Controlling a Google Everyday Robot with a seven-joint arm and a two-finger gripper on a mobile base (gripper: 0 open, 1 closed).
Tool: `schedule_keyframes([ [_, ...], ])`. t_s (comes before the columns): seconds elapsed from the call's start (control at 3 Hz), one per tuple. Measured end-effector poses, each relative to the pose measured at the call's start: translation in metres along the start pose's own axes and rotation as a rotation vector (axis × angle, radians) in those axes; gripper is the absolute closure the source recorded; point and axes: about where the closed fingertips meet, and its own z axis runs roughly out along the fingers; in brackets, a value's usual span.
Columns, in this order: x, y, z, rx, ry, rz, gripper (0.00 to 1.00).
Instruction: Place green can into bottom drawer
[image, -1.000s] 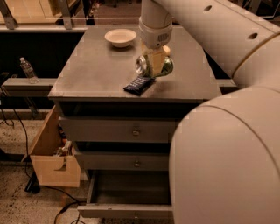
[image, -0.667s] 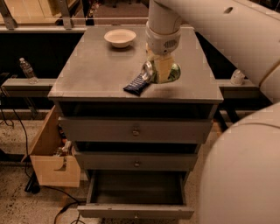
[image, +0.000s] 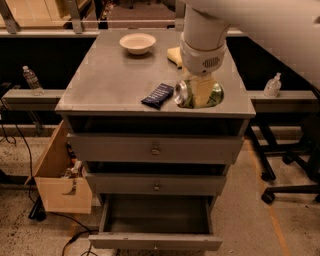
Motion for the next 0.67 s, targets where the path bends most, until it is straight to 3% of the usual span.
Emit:
schedule_keyframes([
  [0.33, -0.005, 0.031, 0.000, -0.011, -0.026, 0.045, 1.00],
  [0.67, -0.021, 0.060, 0.019, -0.018, -0.096, 0.085, 1.00],
])
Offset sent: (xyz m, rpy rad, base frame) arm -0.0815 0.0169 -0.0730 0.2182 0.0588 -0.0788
